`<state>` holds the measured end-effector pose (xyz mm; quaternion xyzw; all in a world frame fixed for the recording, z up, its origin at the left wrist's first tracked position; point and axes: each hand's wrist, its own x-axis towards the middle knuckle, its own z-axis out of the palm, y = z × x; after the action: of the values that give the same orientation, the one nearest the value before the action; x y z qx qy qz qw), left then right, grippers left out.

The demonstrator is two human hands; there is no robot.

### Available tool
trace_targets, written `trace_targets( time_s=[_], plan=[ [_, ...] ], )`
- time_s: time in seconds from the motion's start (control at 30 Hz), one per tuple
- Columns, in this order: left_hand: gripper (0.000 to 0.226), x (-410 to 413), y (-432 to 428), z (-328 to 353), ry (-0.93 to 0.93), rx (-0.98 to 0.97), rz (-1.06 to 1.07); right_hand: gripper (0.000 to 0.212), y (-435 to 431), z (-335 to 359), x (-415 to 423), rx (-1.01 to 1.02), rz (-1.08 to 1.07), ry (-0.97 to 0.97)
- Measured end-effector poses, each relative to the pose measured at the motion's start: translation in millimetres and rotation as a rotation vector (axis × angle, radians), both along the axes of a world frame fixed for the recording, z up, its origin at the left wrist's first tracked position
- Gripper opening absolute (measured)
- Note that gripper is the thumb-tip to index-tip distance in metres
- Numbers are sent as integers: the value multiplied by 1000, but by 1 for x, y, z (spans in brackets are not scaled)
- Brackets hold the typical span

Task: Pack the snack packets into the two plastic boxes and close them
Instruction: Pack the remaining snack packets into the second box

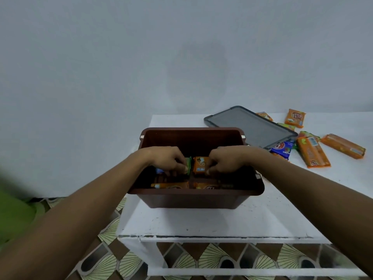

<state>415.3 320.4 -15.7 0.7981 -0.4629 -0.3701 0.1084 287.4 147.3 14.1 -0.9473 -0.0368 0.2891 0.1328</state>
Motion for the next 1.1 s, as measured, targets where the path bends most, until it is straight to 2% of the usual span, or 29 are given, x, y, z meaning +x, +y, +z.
trace_targets(
  time_s=[0.13,0.3,0.37,0.47,0.53,0.6,0.63,0.67,0.73,0.8,0.87,0.97,1.03,1.1],
  plan=[
    [27,-2,-11,15,-47,-75,-23,25,-20,26,-11,138,-19,-47],
    [23,-26,-53,38,-122,-267,19,22,-75,46,-50,573,-265,-186],
    [21,-40,-76,45,-145,-345,18,21,-105,41,-68,605,-389,-253],
    [18,-61,-114,50,-225,-437,8,19,-159,20,-103,449,-531,-361],
    [16,-78,-139,54,-303,-527,42,18,-196,-2,-123,162,-541,-425],
    [15,-99,-164,60,-331,-594,62,20,-226,-24,-139,-128,-503,-412],
    [14,-111,-176,63,-316,-597,54,21,-237,-35,-146,-207,-483,-385],
    [13,-124,-189,64,-293,-578,33,25,-246,-47,-152,-236,-476,-350],
    [20,-145,-214,58,-265,-473,-12,47,-257,-65,-163,-236,-480,-286],
    [29,-164,-239,38,-260,-352,-19,60,-261,-77,-173,-221,-489,-317],
    [35,-179,-261,5,-304,-246,10,64,-263,-85,-187,-254,-487,-442],
    [36,-197,-274,-42,-492,-94,83,62,-268,-95,-209,-275,-505,-537],
    [40,-206,-271,-66,-510,-138,196,62,-273,-103,-219,-233,-573,-559],
    [42,-211,-265,-80,-574,-268,236,64,-274,-106,-222,-180,-635,-591]
  ],
)
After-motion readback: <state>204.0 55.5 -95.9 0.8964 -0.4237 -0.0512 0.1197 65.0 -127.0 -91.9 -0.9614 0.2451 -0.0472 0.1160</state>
